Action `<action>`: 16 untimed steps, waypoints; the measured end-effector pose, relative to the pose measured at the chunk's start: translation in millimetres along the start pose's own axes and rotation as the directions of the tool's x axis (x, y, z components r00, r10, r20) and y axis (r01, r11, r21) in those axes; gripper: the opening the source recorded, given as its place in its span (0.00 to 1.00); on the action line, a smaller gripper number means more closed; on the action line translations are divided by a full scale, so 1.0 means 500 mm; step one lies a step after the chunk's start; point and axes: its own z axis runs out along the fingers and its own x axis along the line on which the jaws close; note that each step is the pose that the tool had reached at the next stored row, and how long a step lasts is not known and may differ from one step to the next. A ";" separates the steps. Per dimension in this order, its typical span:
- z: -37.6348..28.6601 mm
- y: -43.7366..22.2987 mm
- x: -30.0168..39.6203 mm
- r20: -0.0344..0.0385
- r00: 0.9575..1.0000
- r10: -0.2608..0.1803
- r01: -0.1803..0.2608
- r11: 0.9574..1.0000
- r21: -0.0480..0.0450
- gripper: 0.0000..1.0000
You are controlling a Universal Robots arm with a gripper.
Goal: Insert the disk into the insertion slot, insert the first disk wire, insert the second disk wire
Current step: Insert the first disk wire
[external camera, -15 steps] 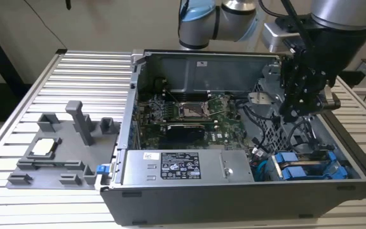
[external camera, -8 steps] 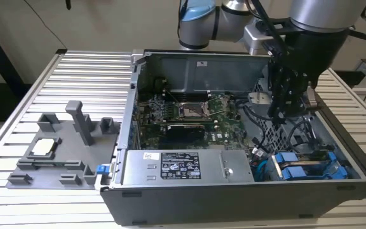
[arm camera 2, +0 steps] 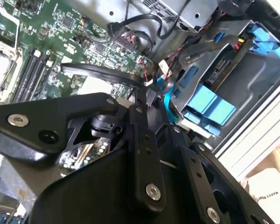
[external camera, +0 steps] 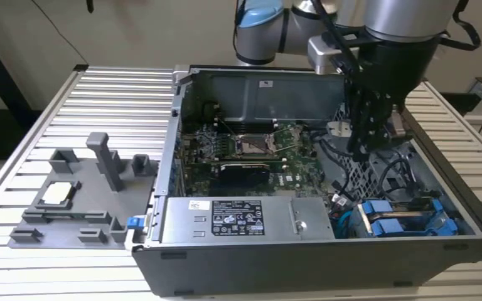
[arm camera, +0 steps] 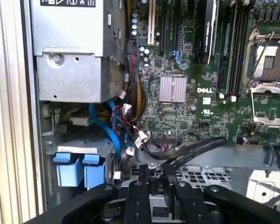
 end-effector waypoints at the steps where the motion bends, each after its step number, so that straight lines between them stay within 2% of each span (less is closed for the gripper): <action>1: 0.000 0.001 -0.001 -0.010 1.000 -0.005 0.005 1.000 0.002 0.27; 3: 0.001 0.001 -0.003 -0.026 1.000 -0.015 0.015 1.000 0.007 0.27; 4: 0.001 0.002 -0.004 -0.030 0.999 -0.019 0.019 1.000 0.012 0.27; 6: 0.001 0.003 -0.004 -0.032 0.999 -0.022 0.022 1.000 0.016 0.27; 13: 0.001 0.003 -0.004 -0.032 0.999 -0.022 0.022 1.000 0.016 0.27; 15: 0.001 0.003 -0.004 -0.032 0.999 -0.022 0.022 1.000 0.016 0.25; 16: 0.001 0.003 -0.004 -0.032 0.999 -0.022 0.022 1.000 0.016 0.18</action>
